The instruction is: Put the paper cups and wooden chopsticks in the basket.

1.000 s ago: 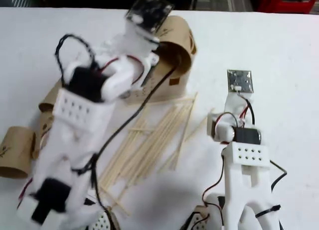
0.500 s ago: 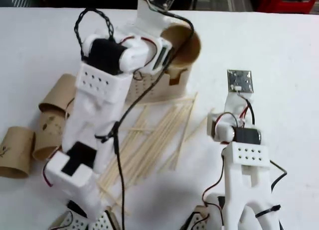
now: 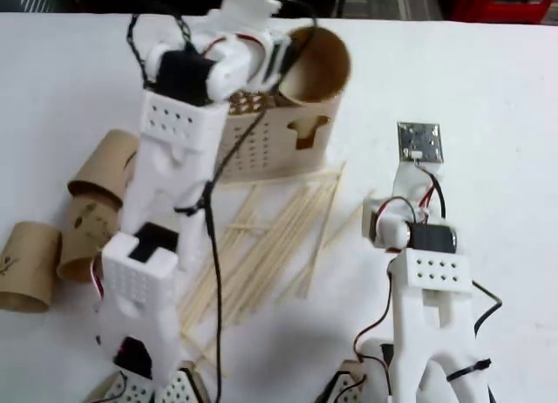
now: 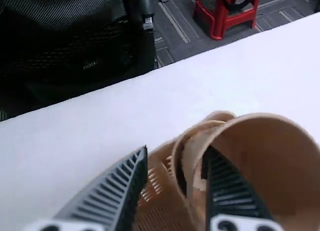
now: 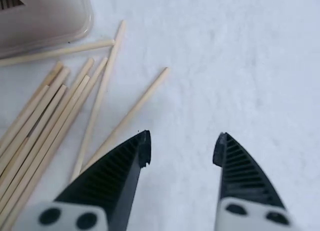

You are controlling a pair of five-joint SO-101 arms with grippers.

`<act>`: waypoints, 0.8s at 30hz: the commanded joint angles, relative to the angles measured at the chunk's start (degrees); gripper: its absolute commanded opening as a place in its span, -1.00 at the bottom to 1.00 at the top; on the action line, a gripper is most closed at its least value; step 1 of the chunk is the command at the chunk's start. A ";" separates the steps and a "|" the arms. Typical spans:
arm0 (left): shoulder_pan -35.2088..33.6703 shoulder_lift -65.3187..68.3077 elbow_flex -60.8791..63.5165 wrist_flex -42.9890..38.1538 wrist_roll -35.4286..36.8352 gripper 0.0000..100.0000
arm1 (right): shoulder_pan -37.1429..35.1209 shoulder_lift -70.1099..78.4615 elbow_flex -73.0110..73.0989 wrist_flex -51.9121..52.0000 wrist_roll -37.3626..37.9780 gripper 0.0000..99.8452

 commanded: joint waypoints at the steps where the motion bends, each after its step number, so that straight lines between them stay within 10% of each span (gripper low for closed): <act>1: -4.62 0.48 -2.64 -2.37 1.76 -0.62 | 0.40 -1.63 -0.35 -0.92 -0.09 -0.58; 24: -15.25 -11.38 -4.31 17.49 -10.55 -0.62 | 0.31 -1.63 -0.35 -0.92 -0.09 -0.58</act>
